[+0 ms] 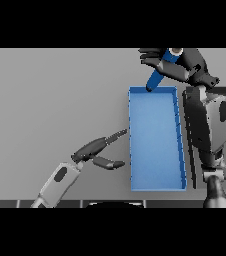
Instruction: Pick up the blue pipe and place it into the blue bin.
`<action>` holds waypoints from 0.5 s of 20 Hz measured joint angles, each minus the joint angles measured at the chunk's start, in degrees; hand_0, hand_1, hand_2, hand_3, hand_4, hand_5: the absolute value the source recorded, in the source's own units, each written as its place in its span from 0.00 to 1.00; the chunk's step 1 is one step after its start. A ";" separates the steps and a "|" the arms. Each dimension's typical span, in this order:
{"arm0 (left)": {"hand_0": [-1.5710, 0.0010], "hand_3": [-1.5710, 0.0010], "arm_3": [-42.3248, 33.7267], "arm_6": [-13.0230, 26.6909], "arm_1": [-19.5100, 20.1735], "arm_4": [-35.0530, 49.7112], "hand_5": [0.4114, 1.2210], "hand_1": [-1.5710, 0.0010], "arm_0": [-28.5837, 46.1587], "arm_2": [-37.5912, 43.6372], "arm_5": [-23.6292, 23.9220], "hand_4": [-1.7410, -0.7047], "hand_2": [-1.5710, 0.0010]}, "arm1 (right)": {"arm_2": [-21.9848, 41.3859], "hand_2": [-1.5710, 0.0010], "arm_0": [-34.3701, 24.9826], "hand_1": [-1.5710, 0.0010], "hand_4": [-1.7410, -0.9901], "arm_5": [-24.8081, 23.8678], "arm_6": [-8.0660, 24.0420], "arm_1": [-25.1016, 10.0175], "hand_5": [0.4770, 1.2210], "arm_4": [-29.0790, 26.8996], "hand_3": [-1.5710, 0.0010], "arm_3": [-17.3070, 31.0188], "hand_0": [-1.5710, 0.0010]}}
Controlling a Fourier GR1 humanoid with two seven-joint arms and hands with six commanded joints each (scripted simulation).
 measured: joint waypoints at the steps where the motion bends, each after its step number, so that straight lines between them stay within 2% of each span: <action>1: 1.00 1.00 -0.44 0.44 -0.51 0.14 0.10 1.00 0.41 -0.38 0.11 0.81 1.00 | -0.23 0.00 1.79 0.00 0.00 -0.14 0.58 -0.17 0.86 0.73 0.00 0.65 0.00; 3: 1.00 1.00 -0.56 0.16 0.49 0.44 0.09 1.00 0.43 0.27 -0.22 0.82 1.00 | -0.61 0.00 5.51 0.00 0.00 -0.68 1.07 0.13 0.87 2.58 0.00 2.63 0.00; 6: 1.00 1.00 -0.38 1.60 -0.08 0.57 0.08 1.00 0.25 0.16 -0.10 0.82 1.00 | 0.42 0.00 12.88 0.00 0.00 -1.45 2.97 0.95 0.86 5.14 0.00 1.44 0.00; 9: 1.00 1.00 -1.14 0.56 0.10 0.84 0.07 1.00 0.94 -0.02 -0.29 0.82 1.00 | 1.25 0.00 17.77 0.00 0.00 -3.76 5.53 1.92 0.86 7.00 0.00 1.77 0.00; 10: 1.00 1.00 -1.10 0.75 -0.26 0.34 0.07 1.00 1.16 -0.47 0.01 0.83 1.00 | 2.48 0.00 19.17 0.00 0.00 -4.47 5.53 0.87 0.86 6.26 0.00 2.57 0.00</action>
